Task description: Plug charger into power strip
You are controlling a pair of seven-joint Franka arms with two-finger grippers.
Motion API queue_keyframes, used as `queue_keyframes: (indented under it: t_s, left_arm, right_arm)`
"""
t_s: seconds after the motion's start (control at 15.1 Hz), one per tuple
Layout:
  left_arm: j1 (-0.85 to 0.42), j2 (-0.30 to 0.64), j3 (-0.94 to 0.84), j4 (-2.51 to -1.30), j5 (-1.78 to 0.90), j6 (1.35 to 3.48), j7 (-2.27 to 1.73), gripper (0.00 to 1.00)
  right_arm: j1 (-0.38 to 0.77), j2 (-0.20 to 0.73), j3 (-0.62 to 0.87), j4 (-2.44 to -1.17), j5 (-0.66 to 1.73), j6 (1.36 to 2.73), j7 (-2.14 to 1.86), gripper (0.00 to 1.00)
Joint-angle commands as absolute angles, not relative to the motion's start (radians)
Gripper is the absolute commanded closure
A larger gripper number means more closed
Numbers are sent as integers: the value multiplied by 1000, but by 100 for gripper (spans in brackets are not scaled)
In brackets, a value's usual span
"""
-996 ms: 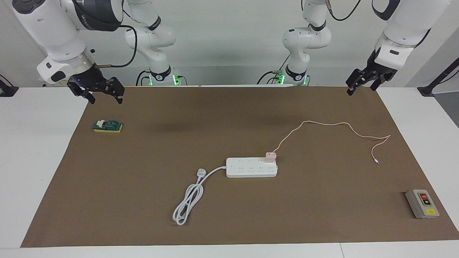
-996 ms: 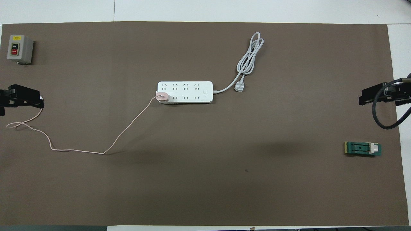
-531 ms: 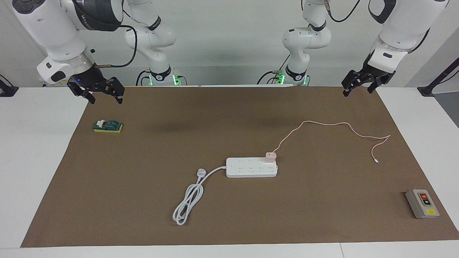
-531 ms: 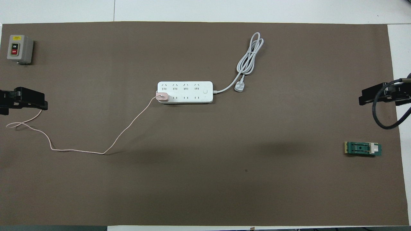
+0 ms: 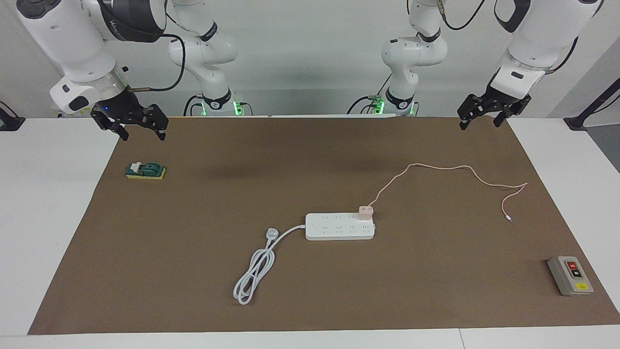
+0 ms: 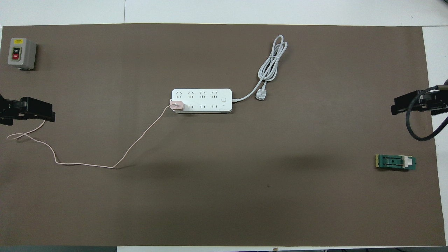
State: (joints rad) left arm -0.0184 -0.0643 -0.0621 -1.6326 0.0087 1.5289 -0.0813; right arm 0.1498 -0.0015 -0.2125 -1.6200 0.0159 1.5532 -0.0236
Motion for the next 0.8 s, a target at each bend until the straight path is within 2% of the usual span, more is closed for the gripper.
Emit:
queue_keyframes:
  t_s: [0.0, 0.73]
  left_arm:
    - [-11, -84, -66, -1652, -2, 1529, -61, 0]
    - [-8, -84, -66, -1652, -15, 1545, 6, 0]
  right_arm:
    - [138, -9, -206, -1620, 2, 1534, -40, 0]
    - [140, -9, -206, -1620, 2, 1534, -40, 0]
